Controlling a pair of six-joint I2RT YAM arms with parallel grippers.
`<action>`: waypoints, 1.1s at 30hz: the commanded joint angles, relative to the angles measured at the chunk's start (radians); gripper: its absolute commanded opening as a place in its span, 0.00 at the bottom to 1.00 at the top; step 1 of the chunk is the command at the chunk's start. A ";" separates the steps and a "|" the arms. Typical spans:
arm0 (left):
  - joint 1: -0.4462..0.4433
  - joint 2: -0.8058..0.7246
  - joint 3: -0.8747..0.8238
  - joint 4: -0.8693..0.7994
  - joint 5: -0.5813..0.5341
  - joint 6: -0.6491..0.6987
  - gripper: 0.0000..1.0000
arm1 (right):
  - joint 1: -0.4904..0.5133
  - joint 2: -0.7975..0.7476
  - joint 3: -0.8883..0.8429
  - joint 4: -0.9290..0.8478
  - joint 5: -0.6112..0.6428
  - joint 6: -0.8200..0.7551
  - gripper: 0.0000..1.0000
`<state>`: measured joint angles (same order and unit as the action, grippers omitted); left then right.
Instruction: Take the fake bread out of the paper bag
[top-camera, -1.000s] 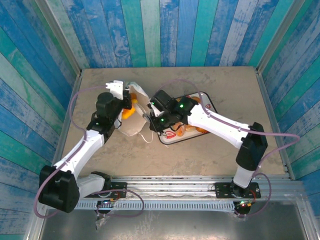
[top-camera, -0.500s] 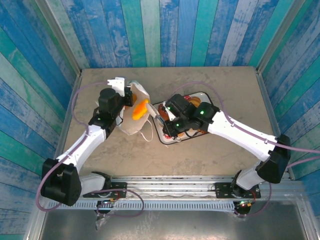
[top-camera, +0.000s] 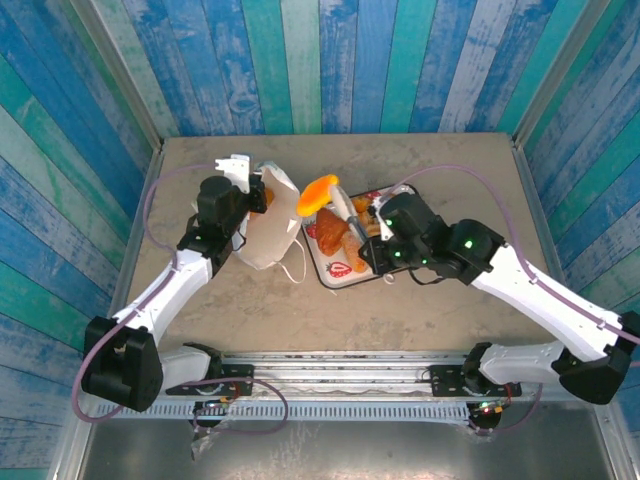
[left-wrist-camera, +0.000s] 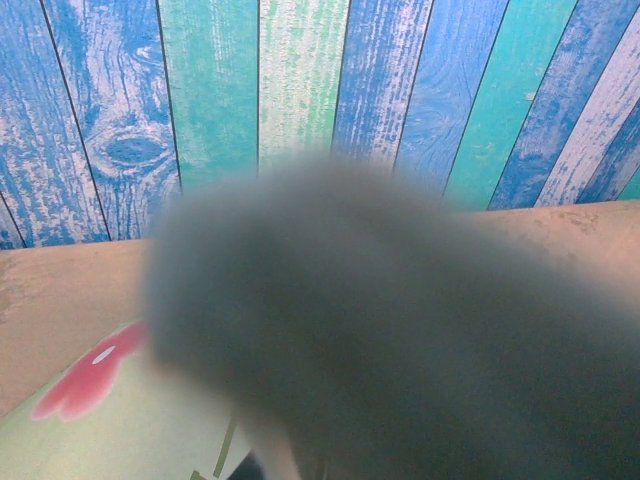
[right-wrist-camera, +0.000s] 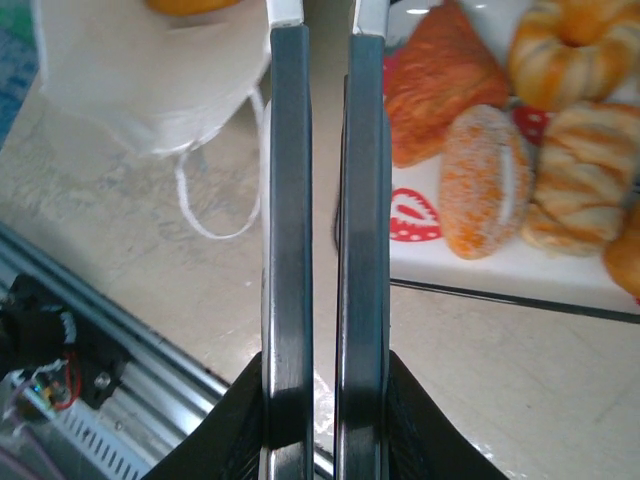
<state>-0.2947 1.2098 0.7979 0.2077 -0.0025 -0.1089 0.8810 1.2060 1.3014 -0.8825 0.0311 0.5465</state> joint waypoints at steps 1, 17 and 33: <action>0.000 -0.001 0.021 0.008 0.011 0.000 0.00 | -0.059 -0.035 -0.048 -0.004 0.035 0.041 0.01; 0.000 -0.029 0.018 -0.007 0.004 0.008 0.00 | -0.036 0.099 -0.017 -0.207 -0.030 -0.079 0.00; 0.000 -0.036 0.016 -0.005 0.012 0.003 0.00 | 0.036 0.257 0.060 -0.339 0.032 -0.253 0.03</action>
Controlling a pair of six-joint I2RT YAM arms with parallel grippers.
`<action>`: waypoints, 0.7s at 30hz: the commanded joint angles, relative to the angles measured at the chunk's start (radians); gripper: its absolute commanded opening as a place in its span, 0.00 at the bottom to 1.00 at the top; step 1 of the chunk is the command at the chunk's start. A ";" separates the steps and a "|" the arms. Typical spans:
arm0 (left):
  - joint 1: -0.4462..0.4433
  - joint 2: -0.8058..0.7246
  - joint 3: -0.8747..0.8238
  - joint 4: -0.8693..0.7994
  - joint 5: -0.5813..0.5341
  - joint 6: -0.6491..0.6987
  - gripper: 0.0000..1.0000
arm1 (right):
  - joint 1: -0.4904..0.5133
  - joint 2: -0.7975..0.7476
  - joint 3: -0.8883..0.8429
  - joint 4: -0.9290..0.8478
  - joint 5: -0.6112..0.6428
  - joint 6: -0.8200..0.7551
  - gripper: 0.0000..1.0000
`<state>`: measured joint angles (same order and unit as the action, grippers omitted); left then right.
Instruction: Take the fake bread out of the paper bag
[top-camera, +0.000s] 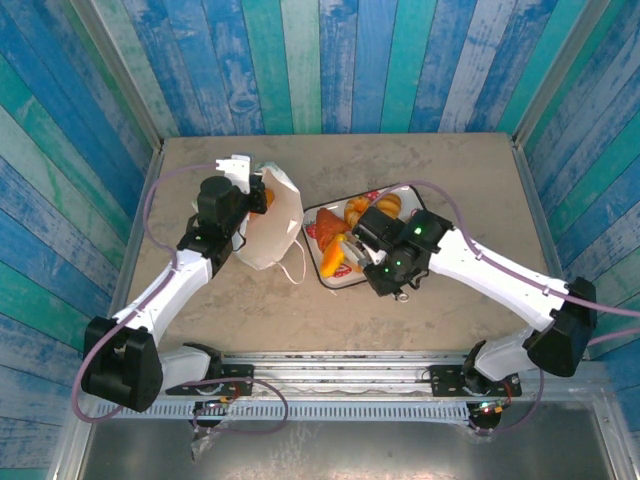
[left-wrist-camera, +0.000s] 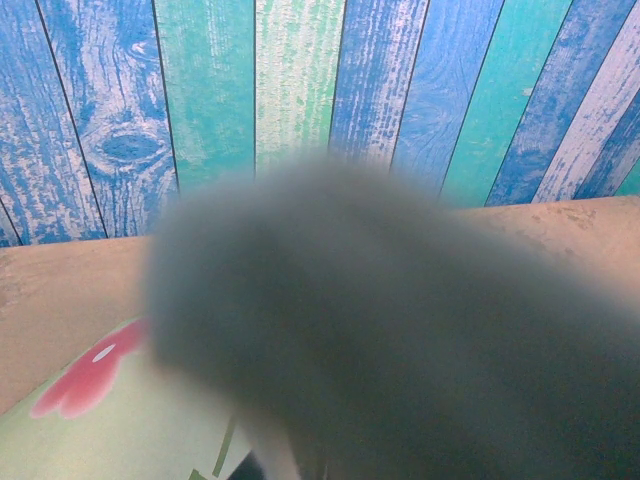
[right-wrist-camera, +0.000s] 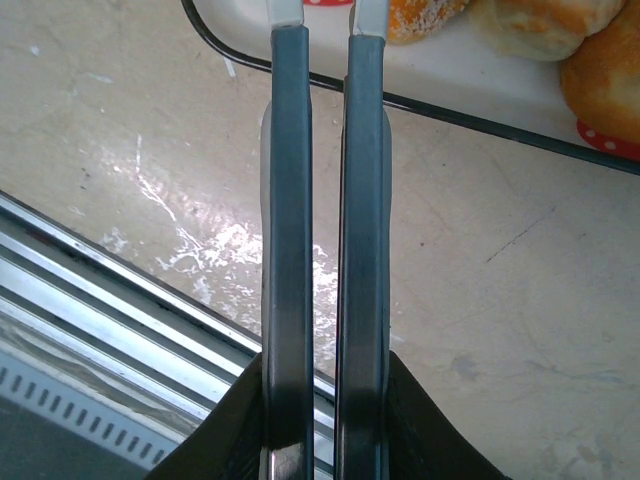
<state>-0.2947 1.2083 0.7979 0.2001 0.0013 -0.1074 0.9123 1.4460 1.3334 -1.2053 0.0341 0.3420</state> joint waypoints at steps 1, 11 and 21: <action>0.000 -0.034 0.016 0.002 0.008 0.002 0.00 | 0.005 0.029 0.032 -0.016 0.037 -0.049 0.03; -0.001 -0.028 0.018 0.005 0.016 0.002 0.00 | 0.002 0.071 0.050 0.009 0.074 -0.066 0.12; -0.001 -0.030 0.024 0.001 0.022 0.000 0.00 | 0.000 0.116 0.085 0.006 0.104 -0.133 0.22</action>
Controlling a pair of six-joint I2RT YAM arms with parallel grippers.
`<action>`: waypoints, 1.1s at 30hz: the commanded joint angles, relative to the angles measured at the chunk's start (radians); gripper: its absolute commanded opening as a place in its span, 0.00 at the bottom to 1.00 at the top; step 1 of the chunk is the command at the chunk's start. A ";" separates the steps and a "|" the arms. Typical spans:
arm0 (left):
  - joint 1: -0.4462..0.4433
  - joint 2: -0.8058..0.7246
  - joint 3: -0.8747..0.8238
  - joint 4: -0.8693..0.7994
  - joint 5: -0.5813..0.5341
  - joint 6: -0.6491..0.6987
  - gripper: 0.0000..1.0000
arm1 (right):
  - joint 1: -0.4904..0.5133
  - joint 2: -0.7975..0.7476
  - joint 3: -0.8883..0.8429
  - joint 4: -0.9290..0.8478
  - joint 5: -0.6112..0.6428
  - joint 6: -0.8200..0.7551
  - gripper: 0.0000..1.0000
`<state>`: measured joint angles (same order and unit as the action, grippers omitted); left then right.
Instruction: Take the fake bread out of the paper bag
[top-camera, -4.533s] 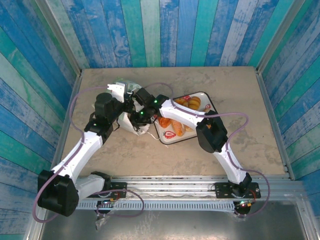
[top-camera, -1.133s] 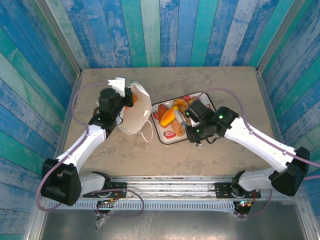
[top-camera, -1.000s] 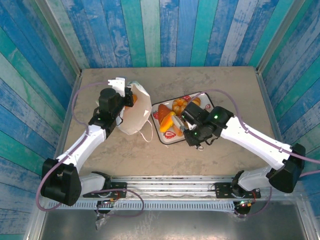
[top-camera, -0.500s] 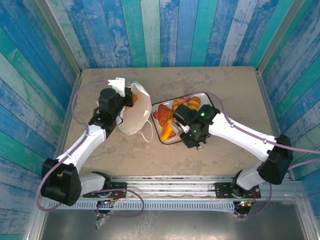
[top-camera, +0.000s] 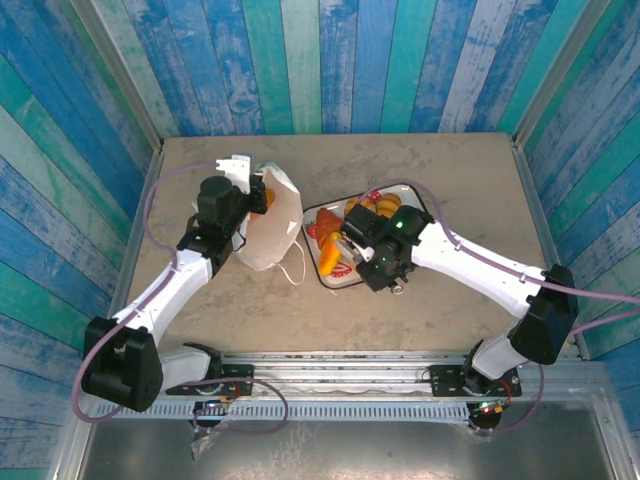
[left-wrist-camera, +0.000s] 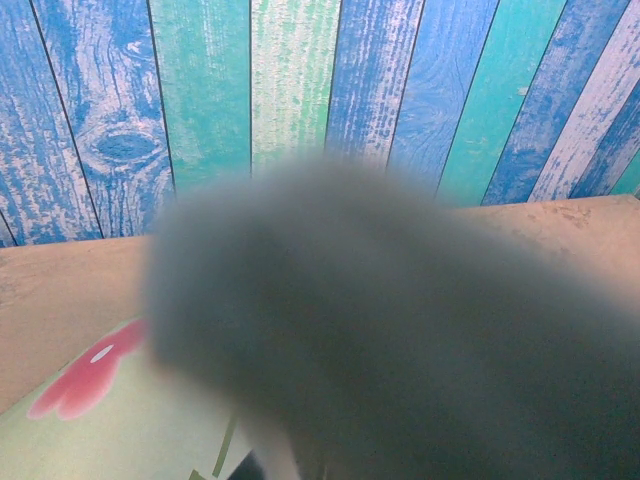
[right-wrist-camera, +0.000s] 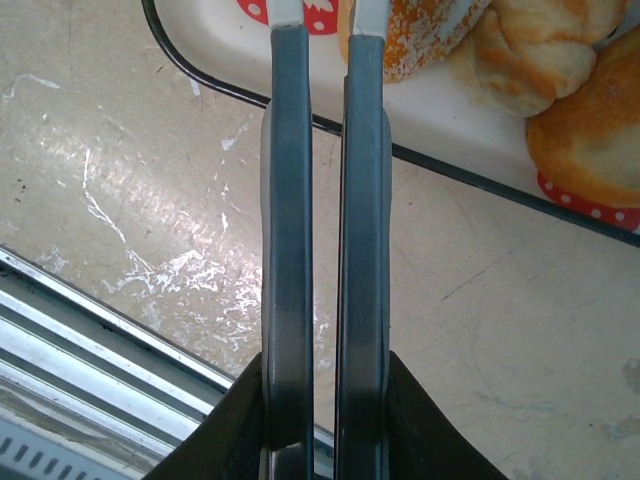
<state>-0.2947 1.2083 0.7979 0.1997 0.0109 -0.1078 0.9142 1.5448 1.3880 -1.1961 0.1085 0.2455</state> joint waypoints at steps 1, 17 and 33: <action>0.000 -0.030 0.024 0.002 0.013 0.000 0.00 | 0.000 0.022 0.032 -0.008 0.035 -0.040 0.23; -0.001 -0.035 0.028 -0.003 0.030 0.001 0.00 | -0.015 -0.017 0.025 -0.007 0.043 -0.020 0.37; 0.000 -0.030 0.031 -0.019 0.041 0.016 0.00 | -0.034 -0.101 0.084 -0.001 0.003 0.042 0.39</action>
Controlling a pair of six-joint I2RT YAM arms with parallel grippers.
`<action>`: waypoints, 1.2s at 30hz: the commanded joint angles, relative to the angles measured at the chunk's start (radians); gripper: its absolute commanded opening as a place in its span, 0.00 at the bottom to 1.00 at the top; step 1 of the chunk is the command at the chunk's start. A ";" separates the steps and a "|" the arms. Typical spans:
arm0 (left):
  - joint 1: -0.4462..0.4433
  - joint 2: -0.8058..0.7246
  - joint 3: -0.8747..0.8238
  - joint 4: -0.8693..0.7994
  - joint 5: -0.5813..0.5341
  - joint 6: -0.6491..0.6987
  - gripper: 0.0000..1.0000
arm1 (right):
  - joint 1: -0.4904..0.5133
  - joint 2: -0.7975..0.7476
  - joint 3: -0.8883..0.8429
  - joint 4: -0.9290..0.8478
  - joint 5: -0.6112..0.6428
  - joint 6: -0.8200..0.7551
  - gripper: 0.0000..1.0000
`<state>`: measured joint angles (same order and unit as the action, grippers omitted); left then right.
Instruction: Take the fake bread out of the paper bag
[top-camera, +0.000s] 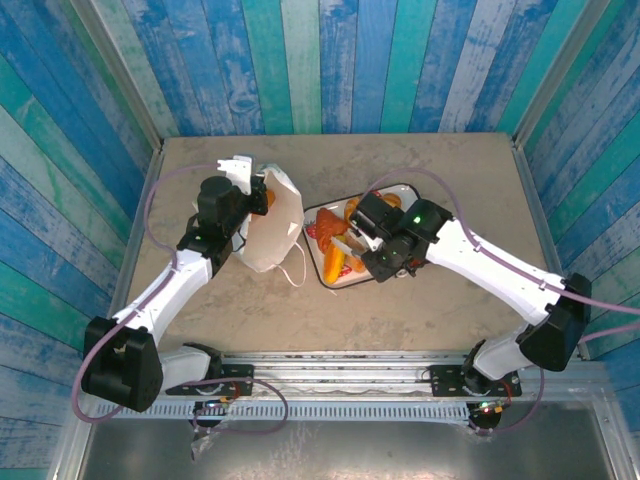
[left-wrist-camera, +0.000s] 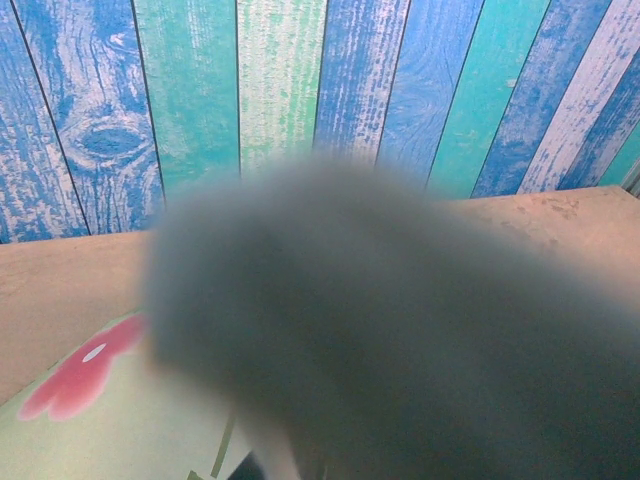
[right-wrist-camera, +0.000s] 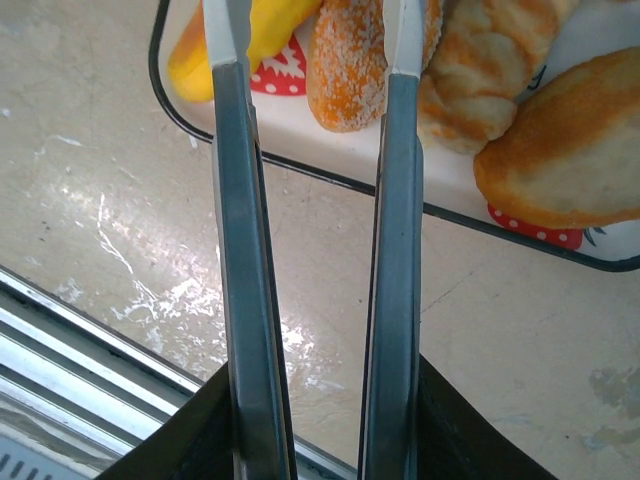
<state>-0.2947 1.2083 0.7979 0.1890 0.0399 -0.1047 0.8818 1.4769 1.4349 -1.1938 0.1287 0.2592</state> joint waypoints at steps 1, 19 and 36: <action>0.000 -0.030 0.032 -0.008 0.013 0.013 0.00 | -0.003 -0.038 0.048 0.000 -0.025 0.038 0.39; 0.000 -0.007 0.043 -0.008 -0.001 0.007 0.00 | -0.010 0.001 0.161 0.290 -0.460 0.186 0.40; 0.000 0.001 0.070 -0.008 -0.016 -0.001 0.00 | -0.025 0.297 0.238 0.477 -0.663 0.350 0.41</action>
<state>-0.2947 1.2087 0.8391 0.1619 0.0349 -0.1055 0.8597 1.7432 1.6421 -0.7959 -0.4973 0.5579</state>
